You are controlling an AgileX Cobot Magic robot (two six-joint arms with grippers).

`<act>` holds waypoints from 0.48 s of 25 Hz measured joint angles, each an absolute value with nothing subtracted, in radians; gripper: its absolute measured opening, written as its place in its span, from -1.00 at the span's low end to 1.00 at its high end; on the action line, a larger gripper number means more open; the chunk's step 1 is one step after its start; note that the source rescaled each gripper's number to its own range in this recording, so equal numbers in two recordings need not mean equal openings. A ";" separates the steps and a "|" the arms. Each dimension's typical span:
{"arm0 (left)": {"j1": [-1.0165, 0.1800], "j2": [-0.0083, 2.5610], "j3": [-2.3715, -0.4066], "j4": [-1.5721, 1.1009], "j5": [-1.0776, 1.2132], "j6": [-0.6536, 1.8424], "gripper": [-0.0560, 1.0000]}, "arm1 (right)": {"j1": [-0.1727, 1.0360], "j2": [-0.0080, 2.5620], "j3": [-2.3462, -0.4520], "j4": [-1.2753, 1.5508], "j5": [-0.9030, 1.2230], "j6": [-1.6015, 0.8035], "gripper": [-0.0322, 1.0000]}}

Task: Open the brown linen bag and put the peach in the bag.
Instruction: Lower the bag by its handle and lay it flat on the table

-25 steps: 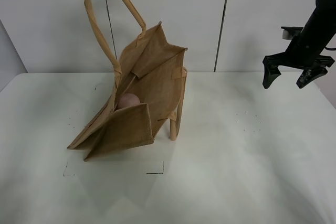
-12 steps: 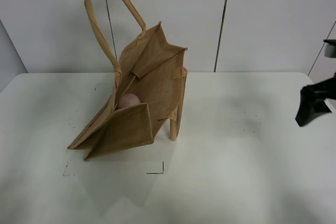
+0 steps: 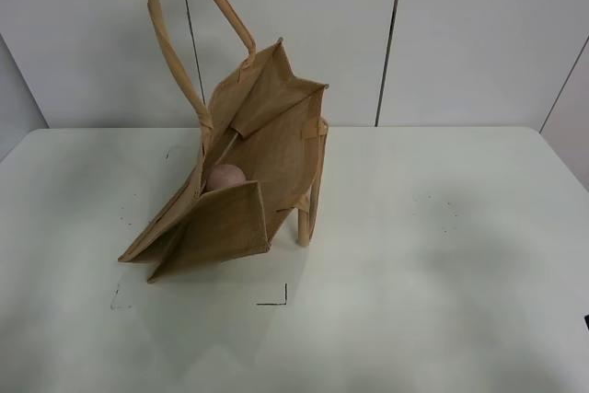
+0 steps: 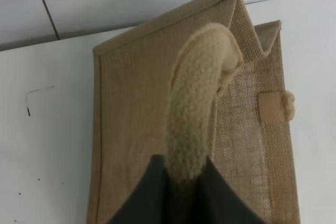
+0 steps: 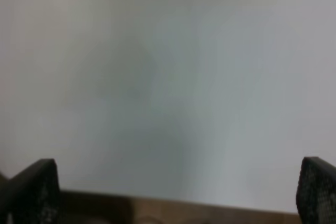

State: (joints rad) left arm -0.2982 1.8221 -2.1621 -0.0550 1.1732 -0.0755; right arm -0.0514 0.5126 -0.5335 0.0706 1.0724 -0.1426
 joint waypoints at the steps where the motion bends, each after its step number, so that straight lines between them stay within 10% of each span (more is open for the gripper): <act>1: -0.298 1.822 -2.162 -0.055 1.173 -0.075 -0.89 | -0.051 0.452 -0.515 0.071 1.057 -0.133 1.00; 12: -0.298 1.848 -2.154 -0.056 1.173 -0.075 -0.89 | -0.051 0.086 -0.501 0.054 1.032 -0.087 1.00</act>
